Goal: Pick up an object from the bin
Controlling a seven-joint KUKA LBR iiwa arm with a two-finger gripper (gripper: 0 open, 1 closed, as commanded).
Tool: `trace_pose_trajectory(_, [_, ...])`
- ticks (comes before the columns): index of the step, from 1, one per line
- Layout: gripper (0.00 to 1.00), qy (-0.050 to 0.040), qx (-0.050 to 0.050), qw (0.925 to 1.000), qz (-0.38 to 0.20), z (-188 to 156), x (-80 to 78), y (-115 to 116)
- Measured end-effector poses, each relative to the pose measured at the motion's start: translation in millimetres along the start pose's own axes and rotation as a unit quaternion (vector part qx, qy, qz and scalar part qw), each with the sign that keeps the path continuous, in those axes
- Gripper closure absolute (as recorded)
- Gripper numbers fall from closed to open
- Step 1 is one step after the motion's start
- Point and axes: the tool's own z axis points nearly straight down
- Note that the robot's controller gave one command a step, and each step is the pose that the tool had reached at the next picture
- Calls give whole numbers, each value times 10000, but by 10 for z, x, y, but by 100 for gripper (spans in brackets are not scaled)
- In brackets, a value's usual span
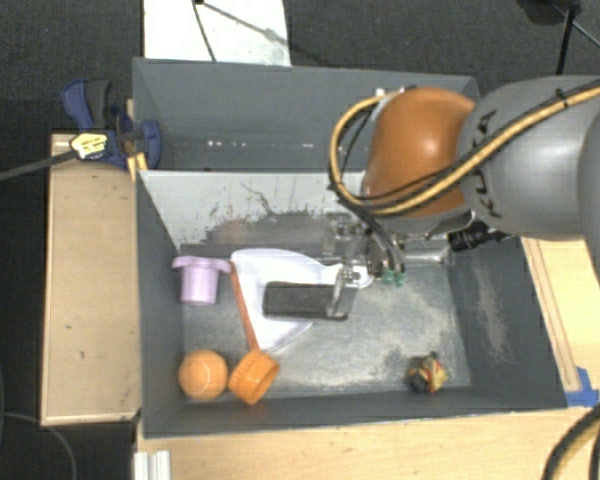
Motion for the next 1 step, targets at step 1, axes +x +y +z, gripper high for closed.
trace_pose_trajectory(1, [0, 7, 0, 9989, -471, 417, 38, 136])
